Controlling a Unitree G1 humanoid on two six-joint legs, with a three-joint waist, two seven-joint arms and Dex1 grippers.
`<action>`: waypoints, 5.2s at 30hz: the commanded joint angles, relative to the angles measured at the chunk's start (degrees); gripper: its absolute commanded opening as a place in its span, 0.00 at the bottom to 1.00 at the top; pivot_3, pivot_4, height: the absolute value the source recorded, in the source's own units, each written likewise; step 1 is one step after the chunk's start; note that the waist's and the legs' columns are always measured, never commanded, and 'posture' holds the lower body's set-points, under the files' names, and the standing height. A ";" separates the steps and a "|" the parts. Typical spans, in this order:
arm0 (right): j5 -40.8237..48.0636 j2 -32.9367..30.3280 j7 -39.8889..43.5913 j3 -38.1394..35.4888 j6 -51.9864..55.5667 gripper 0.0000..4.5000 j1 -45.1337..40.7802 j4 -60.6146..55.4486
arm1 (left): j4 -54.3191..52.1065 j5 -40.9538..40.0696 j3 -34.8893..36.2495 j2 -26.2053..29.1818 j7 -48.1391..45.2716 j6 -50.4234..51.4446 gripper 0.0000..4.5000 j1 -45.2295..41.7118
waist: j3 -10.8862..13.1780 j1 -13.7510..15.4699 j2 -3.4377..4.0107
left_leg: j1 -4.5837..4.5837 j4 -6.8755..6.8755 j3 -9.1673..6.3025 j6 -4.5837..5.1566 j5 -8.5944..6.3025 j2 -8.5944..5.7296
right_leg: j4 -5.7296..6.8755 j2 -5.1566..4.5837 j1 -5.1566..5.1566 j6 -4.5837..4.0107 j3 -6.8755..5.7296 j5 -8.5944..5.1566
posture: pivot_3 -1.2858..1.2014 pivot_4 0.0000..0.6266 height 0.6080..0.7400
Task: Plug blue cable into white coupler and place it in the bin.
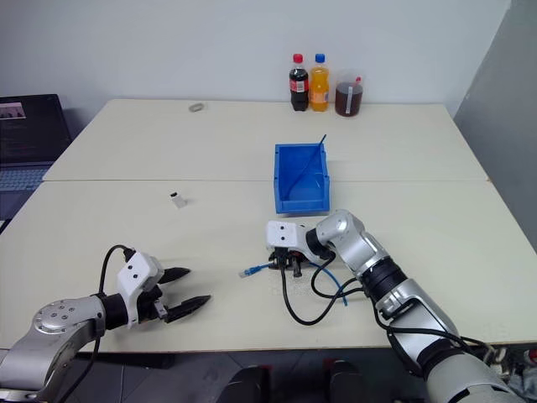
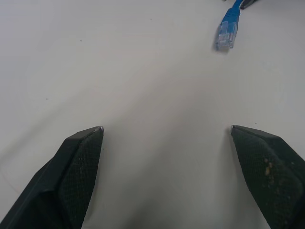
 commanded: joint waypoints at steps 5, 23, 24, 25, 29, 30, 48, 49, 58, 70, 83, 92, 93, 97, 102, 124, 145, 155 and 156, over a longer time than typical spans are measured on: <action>5.81 -5.43 7.26 -2.53 7.99 0.63 3.63 -14.52 | 0.36 0.08 -2.48 -2.97 0.36 -0.74 1.00 -4.13 | -0.01 0.41 -0.02 | -0.03 0.03 -0.02 0.00 0.00 -0.01 | -0.01 -0.01 0.01 0.01 -0.01 0.00 | 0.52 0.24 1.00; 19.08 -21.60 -1.77 -14.55 31.49 0.75 19.74 -50.42 | 6.31 6.35 -14.49 -9.65 -0.10 -4.26 0.96 -12.36 | -0.04 0.54 -0.06 | -0.02 0.10 -0.03 0.00 0.00 -0.05 | -0.05 -0.03 0.10 0.22 -0.01 -0.07 | 0.52 0.24 1.00; 19.46 -21.91 -2.59 -14.96 32.03 0.75 19.96 -51.06 | 6.84 6.54 -15.31 -9.75 -0.69 -4.38 0.92 -12.81 | -0.05 0.60 -0.07 | -0.01 0.11 -0.04 0.00 0.00 -0.06 | -0.05 -0.03 0.13 0.29 -0.01 -0.10 | 0.52 0.24 1.00; 19.86 -22.20 -3.27 -15.25 32.43 0.75 20.09 -51.53 | 7.22 6.72 -16.05 -9.70 -1.32 -4.52 0.89 -13.11 | -0.05 0.68 -0.06 | -0.01 0.12 -0.04 0.00 0.00 -0.07 | -0.06 -0.04 0.13 0.29 -0.01 -0.10 | 0.52 0.24 1.00; 20.76 -23.01 -5.10 -15.53 33.15 0.75 20.15 -52.37 | 8.16 7.15 -17.28 -9.67 -2.56 -4.96 0.71 -13.36 | -0.06 0.70 -0.07 | -0.02 0.13 -0.02 0.00 0.00 -0.10 | -0.09 -0.07 0.15 0.31 0.02 -0.08 | 0.52 0.24 1.00; 20.93 -23.19 -5.56 -15.58 33.16 0.75 20.14 -52.45 | 8.22 7.13 -17.46 -9.70 -2.81 -4.90 0.66 -13.27 | -0.06 0.70 -0.07 | -0.02 0.13 -0.01 0.00 0.00 -0.10 | -0.10 -0.07 0.15 0.31 0.02 -0.08 | 0.52 0.24 1.00; 24.89 -23.70 -11.62 -18.10 30.54 0.75 24.54 -52.75 | 3.76 2.36 -13.66 -10.62 -1.77 -2.67 0.06 -10.31 | -0.06 0.55 -0.07 | -0.03 0.10 0.00 0.01 0.00 -0.08 | -0.12 -0.08 0.14 0.30 0.03 -0.09 | 0.52 0.24 1.00; 25.26 -23.61 -11.83 -18.47 30.38 0.75 25.06 -52.88 | 2.76 1.79 -13.38 -10.50 -1.92 -2.21 0.06 -10.04 | -0.06 0.55 -0.07 | -0.03 0.10 -0.01 0.00 0.00 -0.08 | -0.12 -0.08 0.14 0.31 0.02 -0.09 | 0.52 0.24 1.00; 35.27 -20.00 -15.47 -22.78 38.11 0.75 30.22 -56.68 | -6.40 -8.39 -10.40 -13.08 0.41 8.27 0.06 -11.80 | -0.05 0.58 -0.09 | -0.06 0.11 -0.05 0.01 0.00 -0.05 | -0.10 -0.05 0.13 0.35 -0.01 -0.12 | 0.52 0.24 1.00; 49.18 -9.87 -26.68 -30.45 47.38 0.75 34.09 -56.68 | -15.01 -31.91 -4.11 -17.32 7.62 26.28 0.06 -15.80 | -0.05 0.36 -0.12 | -0.04 0.12 -0.06 0.01 0.00 0.00 | -0.09 0.06 0.13 0.38 0.01 -0.12 | 0.52 0.24 1.00; 64.71 -2.70 -35.30 -37.59 55.60 0.75 28.74 -50.39 | -15.57 -32.02 -4.90 -16.51 8.46 25.78 0.06 -15.23 | -0.05 0.34 -0.11 | -0.05 0.08 -0.02 0.01 0.00 -0.02 | -0.10 0.07 0.10 0.31 0.06 -0.12 | 0.52 0.24 1.00; 66.72 -0.35 -38.60 -35.07 56.29 0.75 26.54 -47.71 | -15.57 -31.55 -5.19 -16.43 8.53 25.22 0.06 -14.96 | -0.05 0.35 -0.11 | -0.07 0.09 -0.01 0.01 0.00 -0.02 | -0.11 0.06 0.09 0.32 0.07 -0.13 | 0.52 0.24 1.00; 66.94 -0.33 -38.66 -34.87 56.29 0.75 26.43 -47.57 | -15.54 -31.47 -5.20 -16.41 8.50 25.14 0.06 -14.93 | -0.05 0.35 -0.11 | -0.07 0.09 -0.01 0.01 0.00 -0.02 | -0.11 0.06 0.08 0.33 0.08 -0.13 | 0.52 0.24 1.00; 67.74 -0.20 -38.94 -34.45 56.20 0.65 25.98 -47.12 | -15.43 -31.20 -5.24 -16.30 8.41 24.88 0.06 -14.87 | -0.05 0.35 -0.11 | -0.08 0.08 0.00 0.01 0.00 -0.02 | -0.11 0.06 0.07 0.34 0.08 -0.14 | 0.52 0.24 1.00; 69.64 -0.43 -38.59 -34.35 56.95 0.35 25.56 -46.78 | -15.13 -30.60 -5.46 -15.84 7.85 24.00 0.06 -14.22 | -0.05 0.35 -0.11 | -0.08 0.07 0.01 0.01 0.00 -0.02 | -0.11 0.06 0.05 0.34 0.10 -0.14 | 0.52 0.24 1.00; 70.72 -2.53 -37.05 -32.66 57.01 0.02 25.15 -47.01 | -13.66 -23.65 -8.98 -13.24 4.49 17.48 0.36 -12.34 | -0.05 0.32 -0.10 | -0.12 0.00 0.04 0.01 -0.01 -0.01 | -0.15 0.07 -0.02 0.34 0.11 -0.16 | 0.52 0.24 1.00; 65.11 -5.52 -34.50 -30.84 50.01 0.01 24.66 -44.28 | -2.77 4.53 0.06 -14.33 28.38 -0.51 1.00 -1.49 | -0.02 0.53 -0.08 | -0.12 -0.16 0.04 0.01 -0.01 0.03 | -0.20 0.02 -0.08 0.22 0.09 -0.26 | 0.52 0.24 1.00; 63.33 -5.53 -33.09 -29.60 48.24 0.01 23.04 -42.31 | 6.43 8.70 4.92 -22.29 46.98 7.14 1.00 -18.95 | -0.02 0.60 -0.27 | -0.14 -0.13 -0.01 0.01 -0.01 -0.02 | -0.15 0.04 -0.07 0.28 0.03 -0.22 | 0.52 0.24 1.00; 63.19 -5.52 -32.99 -29.54 48.12 0.01 22.92 -42.16 | 7.78 9.08 5.17 -22.73 48.24 7.73 1.00 -20.86 | -0.02 0.66 -0.29 | -0.17 -0.10 -0.04 0.01 -0.01 -0.02 | -0.15 0.04 -0.06 0.30 -0.01 -0.20 | 0.52 0.24 1.00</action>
